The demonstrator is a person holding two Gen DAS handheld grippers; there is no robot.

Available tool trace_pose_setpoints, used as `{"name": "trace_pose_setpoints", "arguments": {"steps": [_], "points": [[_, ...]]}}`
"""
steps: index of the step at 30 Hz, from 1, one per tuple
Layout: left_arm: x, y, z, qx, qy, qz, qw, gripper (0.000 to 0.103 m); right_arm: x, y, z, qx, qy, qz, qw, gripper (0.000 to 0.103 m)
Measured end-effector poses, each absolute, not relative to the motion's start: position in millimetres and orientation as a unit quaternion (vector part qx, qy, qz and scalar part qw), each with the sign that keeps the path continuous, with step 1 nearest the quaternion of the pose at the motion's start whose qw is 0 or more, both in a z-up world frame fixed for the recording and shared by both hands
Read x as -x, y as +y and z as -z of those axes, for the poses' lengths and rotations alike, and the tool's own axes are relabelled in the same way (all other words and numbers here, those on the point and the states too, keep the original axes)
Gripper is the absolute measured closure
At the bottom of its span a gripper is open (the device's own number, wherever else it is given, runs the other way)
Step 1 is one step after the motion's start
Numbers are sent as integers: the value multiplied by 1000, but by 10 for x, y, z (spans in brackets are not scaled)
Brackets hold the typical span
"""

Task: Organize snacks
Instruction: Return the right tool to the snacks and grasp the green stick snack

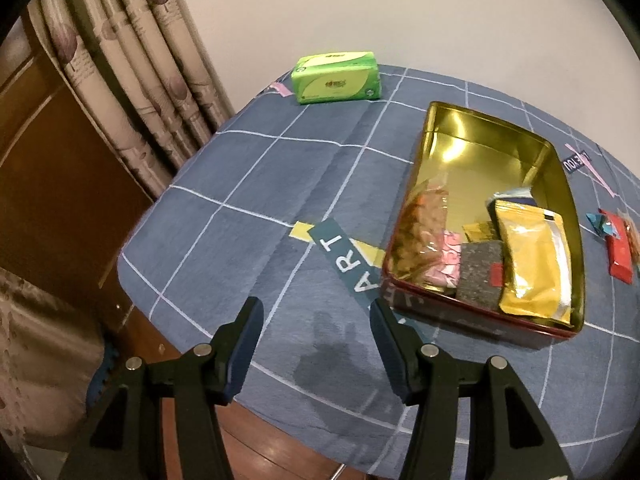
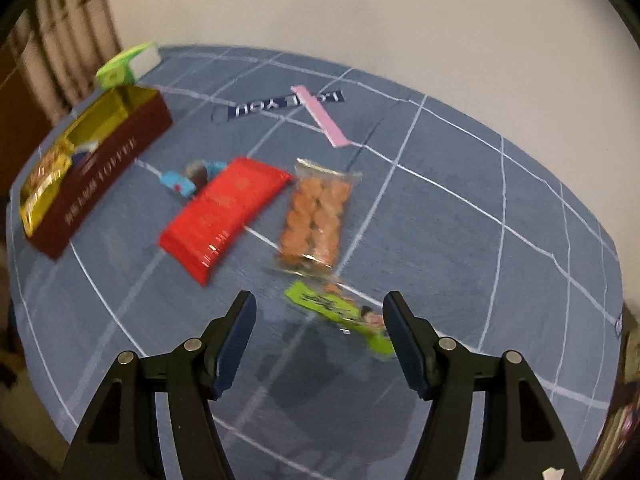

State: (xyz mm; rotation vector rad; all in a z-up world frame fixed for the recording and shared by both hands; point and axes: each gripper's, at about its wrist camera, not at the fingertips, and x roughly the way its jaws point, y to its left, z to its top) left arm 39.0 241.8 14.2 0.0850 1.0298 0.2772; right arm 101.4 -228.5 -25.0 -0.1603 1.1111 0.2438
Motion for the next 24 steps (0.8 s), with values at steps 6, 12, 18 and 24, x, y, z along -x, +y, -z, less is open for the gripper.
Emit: {"name": "trace_pose_setpoints", "arguments": {"steps": [6,12,18,24], "points": [[-350,2088,-189,-73,500,-101,857,46,-1108,-2403,345,91,530,-173,825,41],[-357,1622,-339,-59,491,-25,869,46,-1205,-2423,452,101,536,-215,810,57],[-533,1062,-337,-75,493,24,867,46,-1042,-2450,524,89,531,-222,813,61],[-708,548,-136,-97,500,58,859,46,-780,-2454,513,58,510,-203,834,77]]}}
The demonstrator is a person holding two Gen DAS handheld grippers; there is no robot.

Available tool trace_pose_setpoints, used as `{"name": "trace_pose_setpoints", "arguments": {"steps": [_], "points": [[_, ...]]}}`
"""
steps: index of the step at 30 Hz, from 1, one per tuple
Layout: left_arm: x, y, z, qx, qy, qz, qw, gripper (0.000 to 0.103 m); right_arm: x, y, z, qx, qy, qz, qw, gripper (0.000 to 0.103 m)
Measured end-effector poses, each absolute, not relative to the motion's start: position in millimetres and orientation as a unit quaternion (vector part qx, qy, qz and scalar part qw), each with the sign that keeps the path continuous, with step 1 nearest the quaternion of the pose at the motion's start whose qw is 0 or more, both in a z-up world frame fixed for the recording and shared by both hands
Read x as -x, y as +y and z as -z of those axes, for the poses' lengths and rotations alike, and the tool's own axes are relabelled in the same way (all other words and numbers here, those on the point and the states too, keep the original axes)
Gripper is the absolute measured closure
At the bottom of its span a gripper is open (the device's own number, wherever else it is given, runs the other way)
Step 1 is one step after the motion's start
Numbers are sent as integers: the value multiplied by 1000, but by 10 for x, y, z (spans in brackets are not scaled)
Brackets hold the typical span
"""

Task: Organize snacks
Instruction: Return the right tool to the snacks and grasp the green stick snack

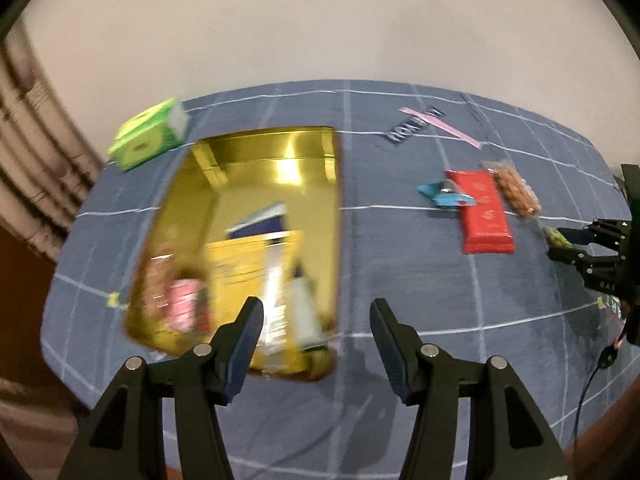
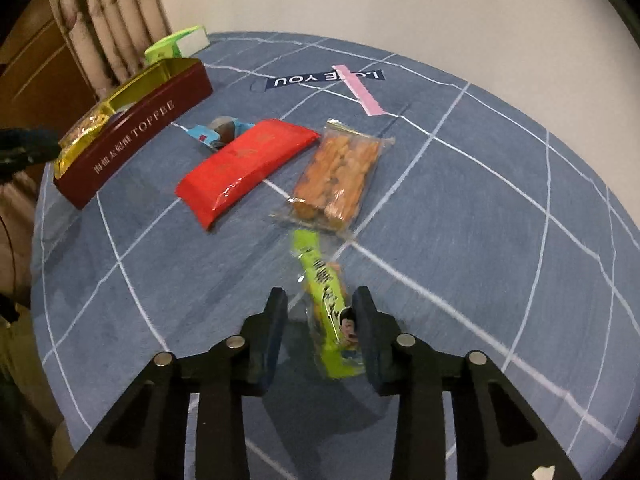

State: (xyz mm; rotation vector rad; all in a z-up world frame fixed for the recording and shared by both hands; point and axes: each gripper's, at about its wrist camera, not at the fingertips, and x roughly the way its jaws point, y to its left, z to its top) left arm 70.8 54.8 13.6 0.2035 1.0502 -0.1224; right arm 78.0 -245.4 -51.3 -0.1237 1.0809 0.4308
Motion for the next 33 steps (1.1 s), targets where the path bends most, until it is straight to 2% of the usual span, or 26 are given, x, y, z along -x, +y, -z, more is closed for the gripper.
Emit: {"name": "trace_pose_setpoints", "arguments": {"steps": [9,16,26,33], "points": [[-850,-191,45,-105,494,129,853,46,-636,-2492,525,-19,483,-122,867,81],[-979,-627,178,-88,510,193,833,46,-595,-2651,566,-31,453,-23,891,81],[-1337,-917,439,-44,550,188,812,46,-605,-2667,583,-56,444,-6,894,81],[-1572,-1038,558,-52,563,166,808,46,-592,-2713,588,-71,442,-12,894,81]]}}
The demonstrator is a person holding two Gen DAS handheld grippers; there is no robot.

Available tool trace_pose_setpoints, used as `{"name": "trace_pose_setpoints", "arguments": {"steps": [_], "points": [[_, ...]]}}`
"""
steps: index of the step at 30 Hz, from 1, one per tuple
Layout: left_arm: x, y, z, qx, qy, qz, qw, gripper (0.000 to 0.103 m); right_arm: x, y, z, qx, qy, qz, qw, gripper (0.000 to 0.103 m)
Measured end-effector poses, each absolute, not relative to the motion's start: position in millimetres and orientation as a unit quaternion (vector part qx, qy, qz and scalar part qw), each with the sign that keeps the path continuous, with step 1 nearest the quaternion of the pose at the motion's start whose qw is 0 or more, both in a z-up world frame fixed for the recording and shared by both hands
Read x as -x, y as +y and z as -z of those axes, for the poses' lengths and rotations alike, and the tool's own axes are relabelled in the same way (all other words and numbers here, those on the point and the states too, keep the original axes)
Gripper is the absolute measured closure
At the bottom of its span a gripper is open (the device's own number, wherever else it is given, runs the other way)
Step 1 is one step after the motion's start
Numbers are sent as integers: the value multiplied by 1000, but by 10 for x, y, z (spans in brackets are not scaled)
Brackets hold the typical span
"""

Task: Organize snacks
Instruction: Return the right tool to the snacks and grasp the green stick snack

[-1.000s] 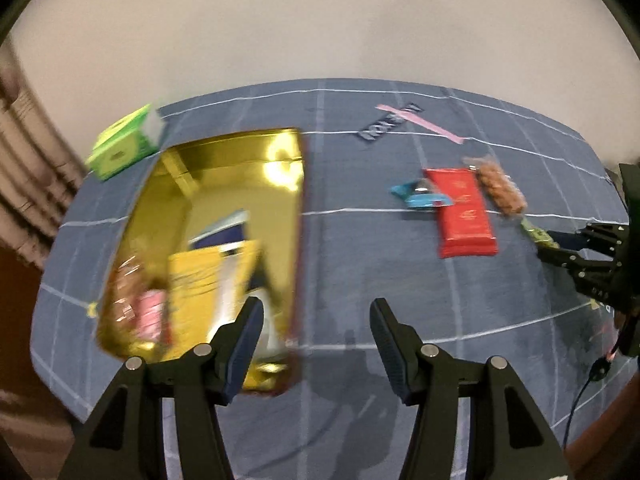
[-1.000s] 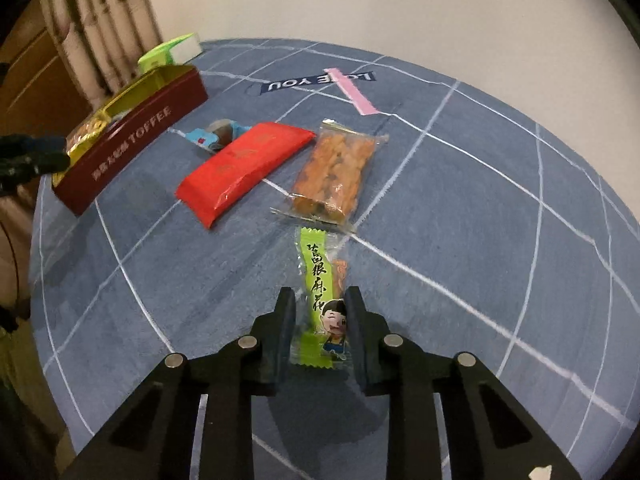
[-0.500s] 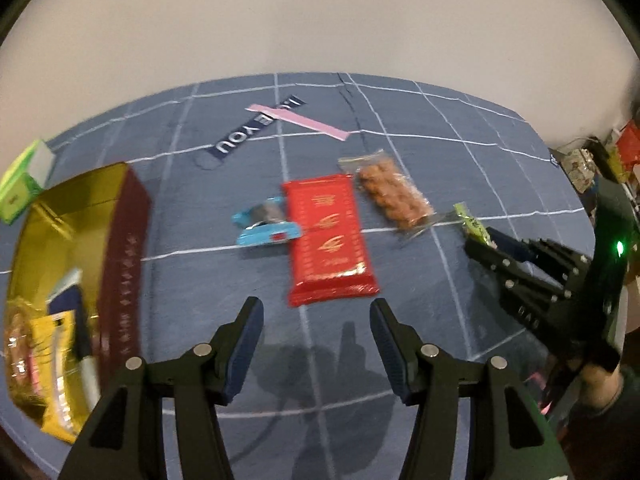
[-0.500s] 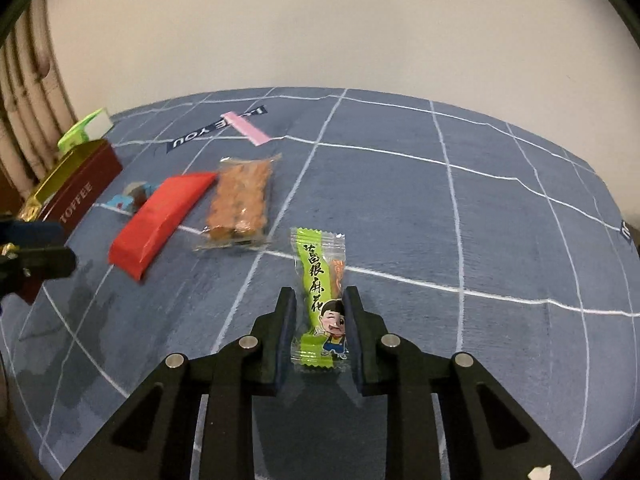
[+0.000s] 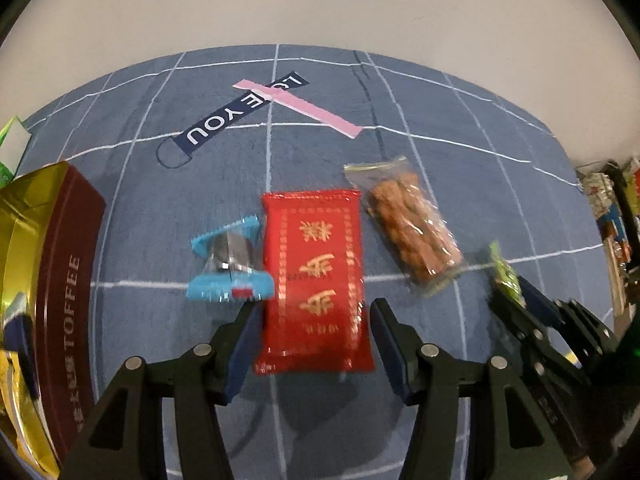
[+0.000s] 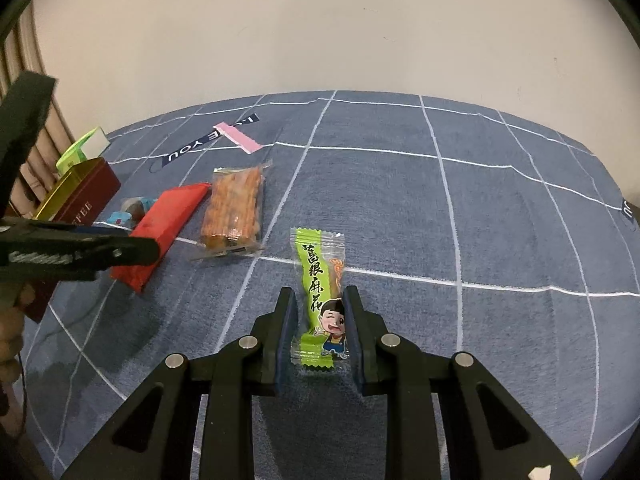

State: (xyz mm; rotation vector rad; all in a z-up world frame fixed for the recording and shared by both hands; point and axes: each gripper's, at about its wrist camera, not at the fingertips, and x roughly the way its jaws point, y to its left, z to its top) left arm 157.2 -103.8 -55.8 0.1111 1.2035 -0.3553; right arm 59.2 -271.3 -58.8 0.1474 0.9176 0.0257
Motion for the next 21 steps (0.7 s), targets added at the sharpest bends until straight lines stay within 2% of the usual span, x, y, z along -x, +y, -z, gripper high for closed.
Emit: {"name": "trace_pose_setpoints", "arguments": {"steps": [9,16,21], "points": [[-1680,-1128,599,-72,564,152,808,46,-592,-2717,590,-71,443,-12,894,81],[-1555,-1127,590,-99,559,150,809,56,-594,-2718,592,-70,443,-12,894,81],[-1375,-1020,575,-107,565,156,803,57,-605,-2713,593,-65,444,-10,894,81]]}}
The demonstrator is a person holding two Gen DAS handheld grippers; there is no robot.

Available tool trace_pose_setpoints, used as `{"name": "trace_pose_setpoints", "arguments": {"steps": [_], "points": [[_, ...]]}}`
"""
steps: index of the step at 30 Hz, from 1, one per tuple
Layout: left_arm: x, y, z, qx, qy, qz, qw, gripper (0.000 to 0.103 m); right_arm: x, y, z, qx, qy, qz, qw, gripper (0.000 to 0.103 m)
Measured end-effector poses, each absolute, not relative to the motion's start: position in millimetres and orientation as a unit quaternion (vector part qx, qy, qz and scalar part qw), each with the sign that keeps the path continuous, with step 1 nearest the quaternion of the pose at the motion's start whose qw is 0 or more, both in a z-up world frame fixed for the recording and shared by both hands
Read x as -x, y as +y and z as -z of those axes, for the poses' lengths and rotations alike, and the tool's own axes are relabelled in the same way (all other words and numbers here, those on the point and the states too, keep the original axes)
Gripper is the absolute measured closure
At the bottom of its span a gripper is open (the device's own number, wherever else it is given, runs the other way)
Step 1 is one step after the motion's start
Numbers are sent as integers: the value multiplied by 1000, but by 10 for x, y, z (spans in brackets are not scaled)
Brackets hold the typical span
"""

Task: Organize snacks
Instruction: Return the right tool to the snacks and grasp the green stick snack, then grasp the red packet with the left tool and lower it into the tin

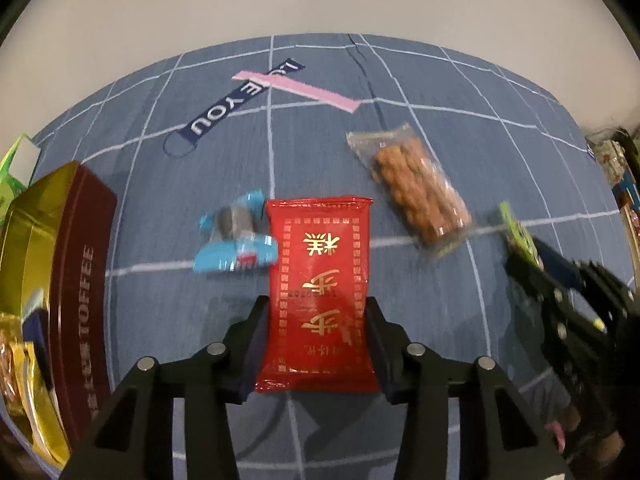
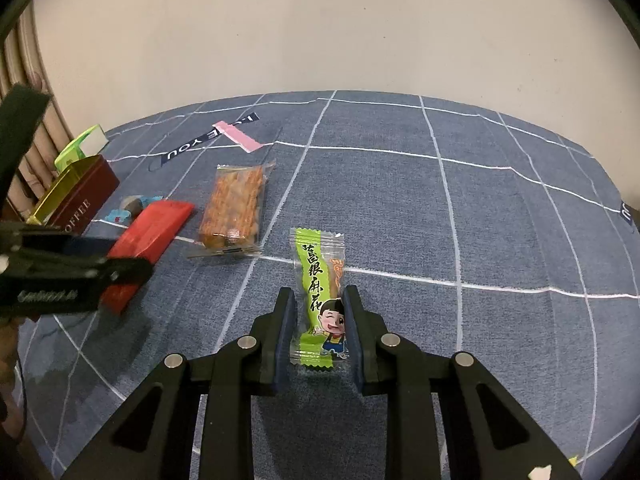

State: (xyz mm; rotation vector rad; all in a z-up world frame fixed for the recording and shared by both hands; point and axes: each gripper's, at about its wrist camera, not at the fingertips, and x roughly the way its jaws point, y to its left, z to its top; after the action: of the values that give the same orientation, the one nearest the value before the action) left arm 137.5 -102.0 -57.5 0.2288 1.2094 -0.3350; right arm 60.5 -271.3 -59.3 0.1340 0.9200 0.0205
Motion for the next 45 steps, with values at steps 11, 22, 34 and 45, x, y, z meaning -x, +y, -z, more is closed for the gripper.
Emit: {"name": "trace_pose_setpoints", "arguments": {"steps": [11,22,34,45], "points": [[-974,-826,428,-113,560,170,803,58,-629,-2638,579,-30,448,5,893,80],[-745,-585,-6,-103,524,178,827,58,-614,-2577,562,-22,449,30,893,80],[-868,-5,-374,-87,498,132,853,58,-618,-2504,563,-28,450,73,890,80],[-1285,805,-444,-83,493,44,865,58,-612,-2505,559,-32,450,77,889,80]]}}
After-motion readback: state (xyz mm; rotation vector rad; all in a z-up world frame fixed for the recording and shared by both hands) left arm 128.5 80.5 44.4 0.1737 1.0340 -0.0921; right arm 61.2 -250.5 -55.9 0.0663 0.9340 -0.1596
